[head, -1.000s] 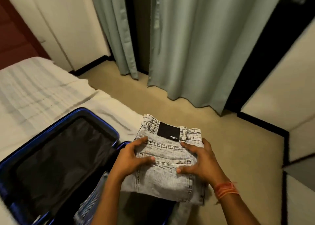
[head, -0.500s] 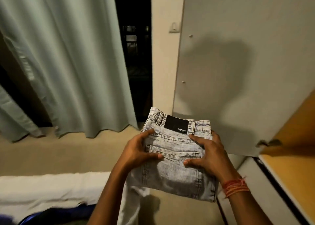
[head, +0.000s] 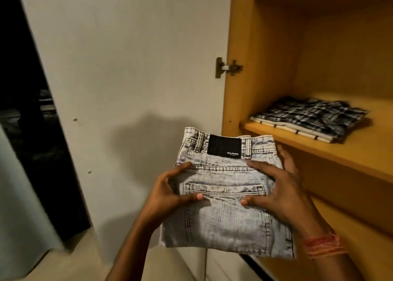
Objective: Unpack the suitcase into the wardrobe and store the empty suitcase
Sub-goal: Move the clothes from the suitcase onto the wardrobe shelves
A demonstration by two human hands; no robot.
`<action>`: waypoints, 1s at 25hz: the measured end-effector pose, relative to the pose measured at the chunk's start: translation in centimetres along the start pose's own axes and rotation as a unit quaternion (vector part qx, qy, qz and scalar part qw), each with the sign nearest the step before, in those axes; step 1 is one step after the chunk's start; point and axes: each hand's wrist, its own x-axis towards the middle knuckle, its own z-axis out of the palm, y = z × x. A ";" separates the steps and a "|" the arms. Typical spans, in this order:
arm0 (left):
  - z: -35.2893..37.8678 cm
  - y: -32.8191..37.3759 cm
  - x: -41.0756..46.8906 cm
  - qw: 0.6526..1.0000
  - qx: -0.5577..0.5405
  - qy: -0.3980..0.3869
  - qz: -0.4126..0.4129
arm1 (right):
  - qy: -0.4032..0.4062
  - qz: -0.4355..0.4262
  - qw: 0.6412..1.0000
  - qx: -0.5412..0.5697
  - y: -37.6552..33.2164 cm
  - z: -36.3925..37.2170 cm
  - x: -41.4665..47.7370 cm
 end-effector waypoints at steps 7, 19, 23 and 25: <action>8.2 2.0 11.6 0.977 -0.162 -0.133 0.035 | 0.121 0.043 0.989 -0.075 4.2 -8.4 3.2; 21.8 10.2 26.0 0.917 -0.118 -0.343 0.168 | 0.212 0.137 0.950 -0.183 10.3 -20.8 7.0; 28.1 11.3 28.4 0.916 -0.152 -0.342 0.144 | 0.226 0.161 0.937 -0.214 13.4 -23.7 7.3; 30.6 11.5 29.2 0.911 -0.150 -0.358 0.138 | 0.226 0.174 0.932 -0.225 15.5 -24.6 7.3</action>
